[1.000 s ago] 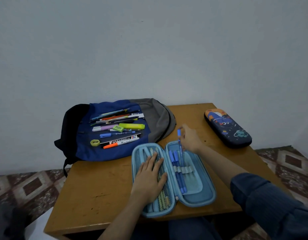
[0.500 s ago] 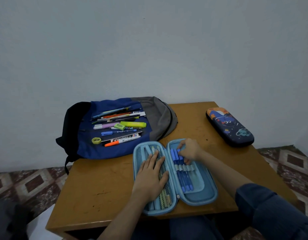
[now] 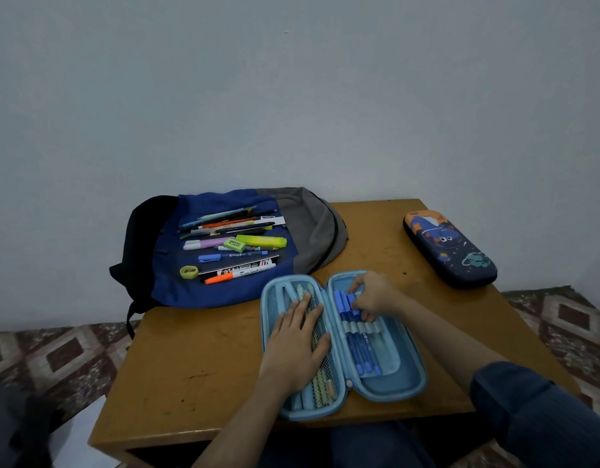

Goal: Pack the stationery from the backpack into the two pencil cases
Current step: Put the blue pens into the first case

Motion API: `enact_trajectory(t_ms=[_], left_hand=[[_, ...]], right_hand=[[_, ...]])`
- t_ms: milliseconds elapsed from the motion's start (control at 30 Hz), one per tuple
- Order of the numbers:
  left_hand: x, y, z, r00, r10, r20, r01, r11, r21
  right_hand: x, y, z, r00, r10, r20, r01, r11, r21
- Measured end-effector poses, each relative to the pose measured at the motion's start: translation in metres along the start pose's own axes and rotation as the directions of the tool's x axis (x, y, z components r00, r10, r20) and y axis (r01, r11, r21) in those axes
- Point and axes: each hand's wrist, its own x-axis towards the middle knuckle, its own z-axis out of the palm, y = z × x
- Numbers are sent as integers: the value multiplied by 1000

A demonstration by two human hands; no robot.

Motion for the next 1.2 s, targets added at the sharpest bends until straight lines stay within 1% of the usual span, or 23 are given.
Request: enact_trajectory(t_ms=[100, 233, 300, 367, 400, 467, 533, 600, 633, 700, 733, 833, 967, 1067, 1133, 1200], left_hand=[[0, 1, 0, 1000, 4, -2, -4, 1000, -9], [0, 1, -4, 1000, 2, 13, -1, 998, -64], [2, 2, -10, 1000, -24, -5, 23, 985, -168], [3, -1, -21, 994, -94, -61, 73, 954, -289], [5, -7, -27, 986, -131, -100, 94, 944, -315], [9, -24, -39, 962, -205, -182, 145, 943, -298], [12, -50, -51, 921, -299, -249, 237, 938, -251], [13, -82, -58, 885, -373, -279, 337, 926, -171], [11, -96, -57, 883, -382, -271, 368, 924, -105], [5, -118, -50, 904, -353, -243, 364, 931, 3], [2, -123, -46, 911, -330, -247, 345, 938, 23], [1, -126, -40, 897, -312, -312, 331, 944, 7], [2, -127, -39, 878, -314, -361, 335, 942, -3], [2, -129, -38, 873, -301, -385, 322, 947, -8], [2, -129, -38, 871, -294, -394, 314, 949, -14], [2, -128, -38, 872, -286, -398, 307, 952, -13]], right_hand=[[5, -4, -1, 1000, 25, -16, -25, 999, -26], [8, -13, -4, 997, 67, 25, -64, 993, -98], [5, -16, -7, 994, 87, 66, -78, 989, -125], [1, -20, -13, 991, 88, 100, -72, 986, -150], [0, -23, -16, 992, 71, 99, -53, 983, -174], [-1, -30, -20, 999, -11, 43, 20, 972, -235], [0, -40, -20, 989, -144, -42, 128, 958, -258], [5, -52, -12, 964, -248, -94, 229, 957, -178], [6, -59, -7, 951, -292, -106, 276, 951, -141], [13, -73, 5, 923, -368, -115, 359, 929, -91], [16, -80, 12, 905, -406, -124, 398, 913, -84], [31, -101, 32, 846, -506, -169, 493, 863, -114], [52, -128, 57, 795, -579, -180, 554, 814, -172], [67, -148, 77, 782, -612, -120, 577, 782, -234], [72, -158, 89, 775, -629, -57, 588, 751, -300], [75, -164, 96, 768, -640, -25, 588, 720, -368]])
